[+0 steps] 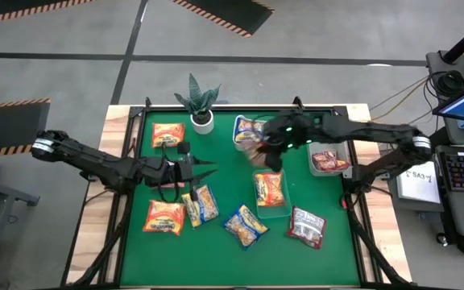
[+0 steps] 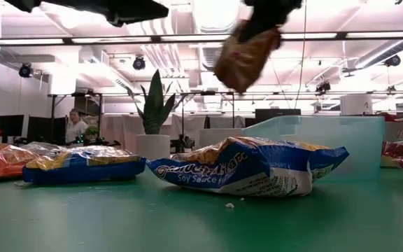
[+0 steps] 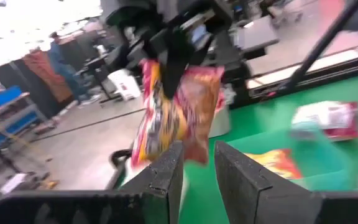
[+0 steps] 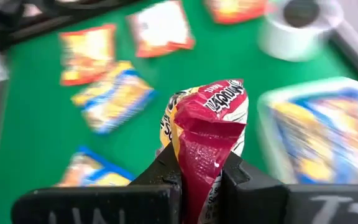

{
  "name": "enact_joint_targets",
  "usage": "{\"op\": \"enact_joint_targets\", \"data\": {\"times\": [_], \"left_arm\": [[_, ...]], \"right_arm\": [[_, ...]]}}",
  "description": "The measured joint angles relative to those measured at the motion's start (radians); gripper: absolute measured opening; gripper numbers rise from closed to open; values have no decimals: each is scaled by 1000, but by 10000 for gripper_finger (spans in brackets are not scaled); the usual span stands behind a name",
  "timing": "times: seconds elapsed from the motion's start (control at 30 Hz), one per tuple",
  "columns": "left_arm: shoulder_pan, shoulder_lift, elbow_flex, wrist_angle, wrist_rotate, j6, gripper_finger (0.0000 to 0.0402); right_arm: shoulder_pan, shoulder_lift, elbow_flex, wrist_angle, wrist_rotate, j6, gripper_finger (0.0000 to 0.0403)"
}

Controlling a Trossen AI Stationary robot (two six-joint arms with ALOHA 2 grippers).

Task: Sort Maruchan noodles
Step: Put the red noodle pack into the gray bin

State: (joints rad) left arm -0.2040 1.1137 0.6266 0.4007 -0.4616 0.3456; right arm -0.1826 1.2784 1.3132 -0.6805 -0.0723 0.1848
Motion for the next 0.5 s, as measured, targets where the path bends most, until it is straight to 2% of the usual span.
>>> {"op": "enact_joint_targets", "data": {"times": [0.1,0.27,0.37,0.5], "left_arm": [[50,-1,0,-17,9,13,75],[118,-1,-13,-27,114,7,75],[128,0,-16,-35,133,1,75],[129,0,-16,-58,132,12,75]], "right_arm": [[-34,-77,0,-155,147,38,27],[-118,-172,-4,-401,368,167,27],[-166,-212,-23,-511,438,267,27],[-226,-245,-41,-620,429,347,27]]}}
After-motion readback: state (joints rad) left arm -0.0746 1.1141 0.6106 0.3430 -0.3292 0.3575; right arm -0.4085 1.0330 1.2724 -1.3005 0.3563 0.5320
